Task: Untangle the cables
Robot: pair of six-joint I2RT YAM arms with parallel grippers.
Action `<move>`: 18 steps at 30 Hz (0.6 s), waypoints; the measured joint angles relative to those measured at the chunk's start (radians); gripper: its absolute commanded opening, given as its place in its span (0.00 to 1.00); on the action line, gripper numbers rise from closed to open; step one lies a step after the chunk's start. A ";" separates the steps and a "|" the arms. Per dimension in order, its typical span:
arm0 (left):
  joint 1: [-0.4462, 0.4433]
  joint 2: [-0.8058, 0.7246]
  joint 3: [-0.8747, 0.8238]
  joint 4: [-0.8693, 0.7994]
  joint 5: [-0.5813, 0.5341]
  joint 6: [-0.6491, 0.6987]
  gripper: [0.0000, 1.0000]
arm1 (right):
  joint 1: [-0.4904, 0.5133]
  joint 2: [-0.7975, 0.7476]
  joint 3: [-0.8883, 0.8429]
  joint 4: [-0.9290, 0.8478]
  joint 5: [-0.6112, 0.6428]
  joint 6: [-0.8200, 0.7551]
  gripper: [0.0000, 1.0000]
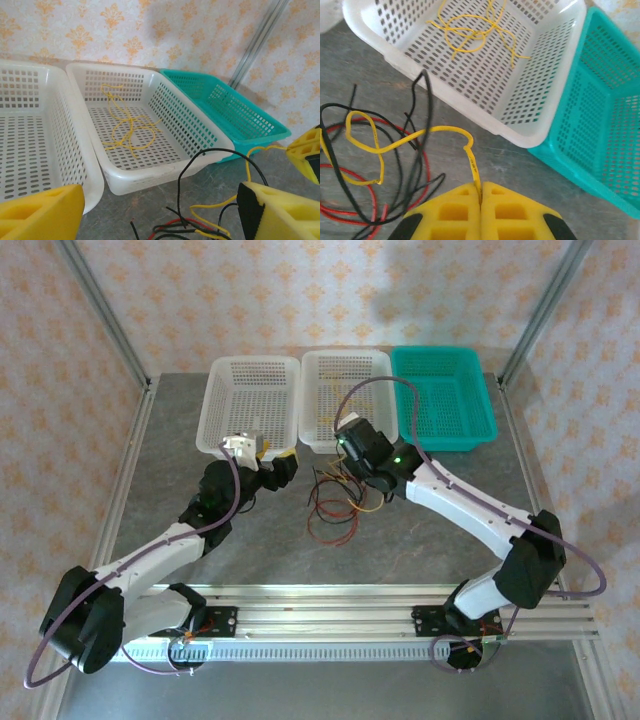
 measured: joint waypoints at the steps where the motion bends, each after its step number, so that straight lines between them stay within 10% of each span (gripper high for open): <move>1: 0.000 0.000 0.000 0.000 0.001 0.007 0.81 | 0.001 0.000 0.000 -0.004 0.024 -0.014 0.00; 18: 0.000 0.048 0.036 0.008 0.057 0.169 0.90 | 0.018 -0.141 -0.051 0.077 0.140 -0.102 0.00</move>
